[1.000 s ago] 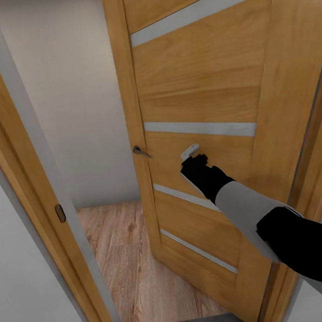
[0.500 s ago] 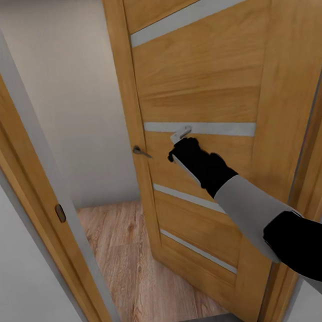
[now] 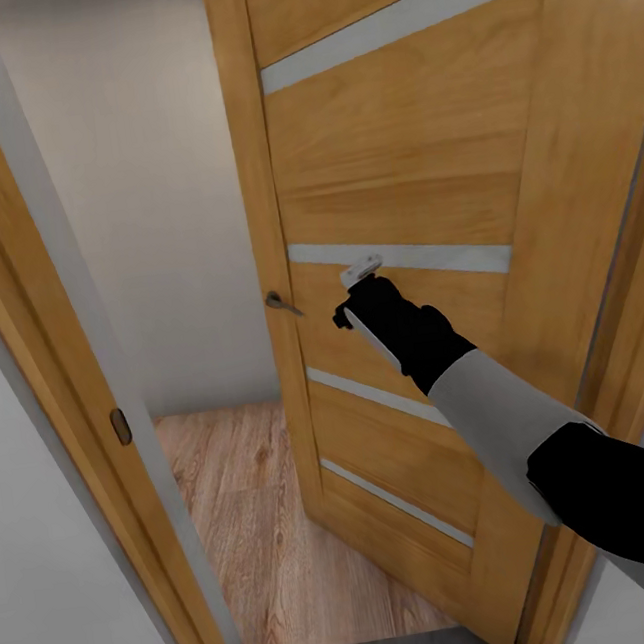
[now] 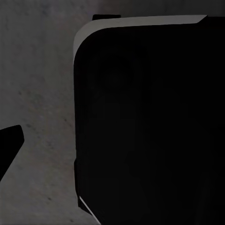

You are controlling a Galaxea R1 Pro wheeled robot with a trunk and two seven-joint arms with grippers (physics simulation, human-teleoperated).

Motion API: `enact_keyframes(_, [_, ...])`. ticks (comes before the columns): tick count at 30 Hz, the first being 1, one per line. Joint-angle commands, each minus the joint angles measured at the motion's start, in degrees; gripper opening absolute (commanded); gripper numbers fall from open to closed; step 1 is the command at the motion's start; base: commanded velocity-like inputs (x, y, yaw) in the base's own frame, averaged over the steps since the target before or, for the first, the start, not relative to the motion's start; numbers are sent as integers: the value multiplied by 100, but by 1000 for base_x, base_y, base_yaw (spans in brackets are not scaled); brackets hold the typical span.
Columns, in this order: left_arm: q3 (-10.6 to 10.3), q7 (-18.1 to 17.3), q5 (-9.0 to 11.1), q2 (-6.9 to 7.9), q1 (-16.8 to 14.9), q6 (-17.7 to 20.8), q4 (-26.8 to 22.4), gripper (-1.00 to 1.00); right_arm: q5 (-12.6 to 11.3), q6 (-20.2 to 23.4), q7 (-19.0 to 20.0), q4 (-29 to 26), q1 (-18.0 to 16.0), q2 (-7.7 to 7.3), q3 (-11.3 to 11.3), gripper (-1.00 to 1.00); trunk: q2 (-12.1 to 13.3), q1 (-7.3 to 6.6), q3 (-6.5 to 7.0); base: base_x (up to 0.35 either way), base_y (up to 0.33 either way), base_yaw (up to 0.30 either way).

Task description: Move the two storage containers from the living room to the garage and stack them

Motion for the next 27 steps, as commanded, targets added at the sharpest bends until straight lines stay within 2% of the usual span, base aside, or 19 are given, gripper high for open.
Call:
enact_keyframes(1, [1,0,9,-1,-1,-6,-5,100,-44,19,-15,1,-6,0,12,100,-3,0,-6,0,0,0])
enact_keyframes(9, [15,8,19,24,-9,-6,-26,100,-109,210,131,197,190,0,35,100,-3,0,-6,0,0,0])
enact_keyframes(22, [15,8,23,29,-9,-6,-33,100,-124,136,93,141,605,0,70,100,-3,0,-6,0,0,0])
enact_keyframes(27, [15,8,25,25,-9,-6,-34,100,-307,132,254,-17,767,0,83,100,-3,0,-6,0,0,0])
